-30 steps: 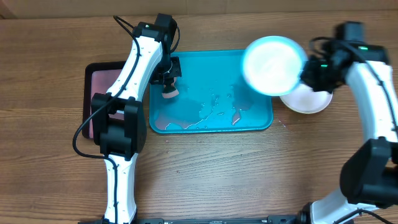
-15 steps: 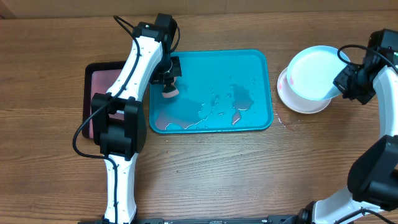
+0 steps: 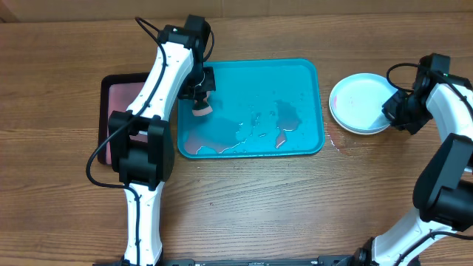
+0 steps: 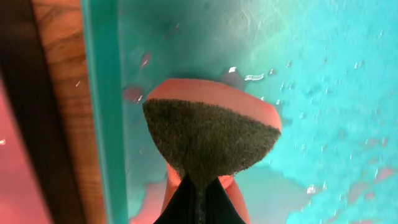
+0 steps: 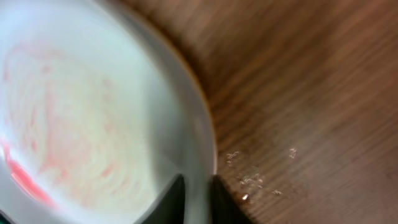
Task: Clean dirty plates on tray and stack at the side
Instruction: 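Lift the white plate with right gripper and stack it on the plates at right, then lower the sponge onto the dark sponge tray and open the left gripper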
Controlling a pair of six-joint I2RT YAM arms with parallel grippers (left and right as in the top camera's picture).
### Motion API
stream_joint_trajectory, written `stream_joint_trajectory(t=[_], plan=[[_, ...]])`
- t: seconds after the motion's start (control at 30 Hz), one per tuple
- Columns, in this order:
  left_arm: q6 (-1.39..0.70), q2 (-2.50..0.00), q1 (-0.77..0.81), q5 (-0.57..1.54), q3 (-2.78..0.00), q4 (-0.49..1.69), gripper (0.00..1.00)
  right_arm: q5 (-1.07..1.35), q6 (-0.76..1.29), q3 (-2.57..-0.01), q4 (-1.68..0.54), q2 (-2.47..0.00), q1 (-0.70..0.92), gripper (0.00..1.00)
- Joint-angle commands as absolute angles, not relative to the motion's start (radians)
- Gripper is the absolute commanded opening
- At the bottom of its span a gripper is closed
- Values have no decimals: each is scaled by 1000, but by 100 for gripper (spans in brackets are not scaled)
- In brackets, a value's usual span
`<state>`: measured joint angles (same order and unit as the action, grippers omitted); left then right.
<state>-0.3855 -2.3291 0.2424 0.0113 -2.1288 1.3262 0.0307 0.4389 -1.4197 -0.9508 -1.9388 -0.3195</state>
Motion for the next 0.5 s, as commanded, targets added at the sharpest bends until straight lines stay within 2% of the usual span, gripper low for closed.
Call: stream_joint_trajectory(t=[0.0,0.13,0.23,0.47], plan=[[-359,-2337,243,-54,-2288,1402,4,138,387,-1422,-932,-1943,-286,35],[-359,-2331,237,-117,-2456,1512,4,159,359,-1443,-977,-1943,-269,68],[-359,-2326,227,-160,-2573,1594,4,159,358,-1513,-1056,-1939,-269,78],[-344,-2320,159,-172,-2667,1690,4,160,358,-1699,-1188,-1895,-258,91]])
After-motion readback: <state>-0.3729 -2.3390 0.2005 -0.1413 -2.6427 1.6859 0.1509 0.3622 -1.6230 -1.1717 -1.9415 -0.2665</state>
